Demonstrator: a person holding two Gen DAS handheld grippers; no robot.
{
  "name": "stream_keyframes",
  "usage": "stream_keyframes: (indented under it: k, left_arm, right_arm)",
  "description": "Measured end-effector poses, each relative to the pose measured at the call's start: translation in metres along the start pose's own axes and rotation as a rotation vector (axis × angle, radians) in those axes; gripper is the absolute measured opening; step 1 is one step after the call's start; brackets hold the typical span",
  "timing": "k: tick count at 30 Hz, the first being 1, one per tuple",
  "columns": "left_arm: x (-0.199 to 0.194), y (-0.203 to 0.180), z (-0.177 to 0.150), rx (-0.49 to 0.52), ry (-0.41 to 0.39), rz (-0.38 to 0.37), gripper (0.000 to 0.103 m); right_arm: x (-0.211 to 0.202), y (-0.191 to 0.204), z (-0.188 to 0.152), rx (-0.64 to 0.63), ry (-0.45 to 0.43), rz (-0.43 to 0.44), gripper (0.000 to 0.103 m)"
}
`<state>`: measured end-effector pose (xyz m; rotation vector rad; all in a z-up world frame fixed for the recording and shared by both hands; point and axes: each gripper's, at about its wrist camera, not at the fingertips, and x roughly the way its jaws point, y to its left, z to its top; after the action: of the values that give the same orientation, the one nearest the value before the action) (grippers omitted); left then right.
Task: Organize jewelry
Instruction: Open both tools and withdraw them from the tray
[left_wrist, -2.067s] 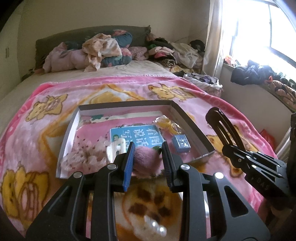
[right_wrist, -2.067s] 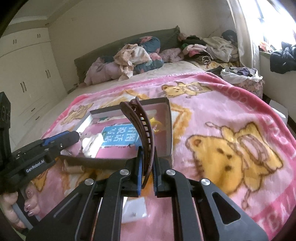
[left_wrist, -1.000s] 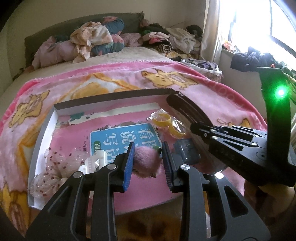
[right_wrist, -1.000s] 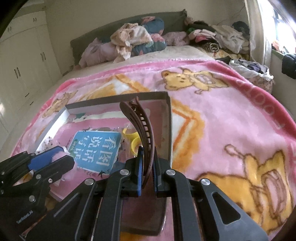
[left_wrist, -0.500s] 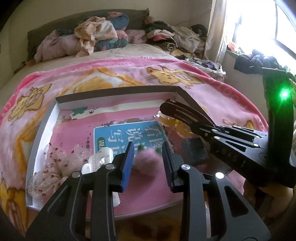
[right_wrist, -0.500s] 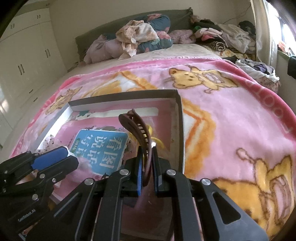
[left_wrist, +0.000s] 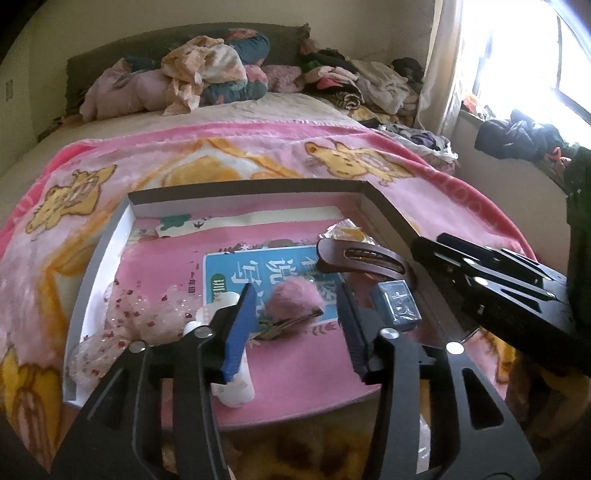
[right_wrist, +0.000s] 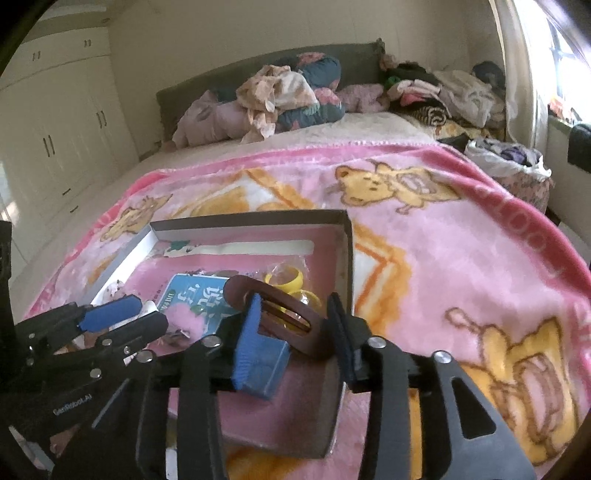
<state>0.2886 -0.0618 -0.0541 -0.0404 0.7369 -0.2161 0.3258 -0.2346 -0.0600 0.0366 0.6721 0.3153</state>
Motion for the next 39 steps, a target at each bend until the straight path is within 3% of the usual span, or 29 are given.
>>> stream_keyframes:
  k: [8, 24, 39]
  left_arm:
    - [-0.021, 0.005, 0.000, -0.020, -0.038, 0.016, 0.053]
    - [-0.081, 0.024, -0.001, -0.064, -0.161, 0.040, 0.085]
    - [-0.120, 0.038, -0.016, -0.080, -0.220, 0.068, 0.088]
  right_arm:
    - [-0.024, 0.001, -0.003, -0.005, -0.042, -0.020, 0.059]
    - [-0.075, 0.014, -0.012, -0.017, -0.113, -0.042, 0.077]
    - [-0.111, 0.033, -0.029, -0.049, -0.138, -0.028, 0.081]
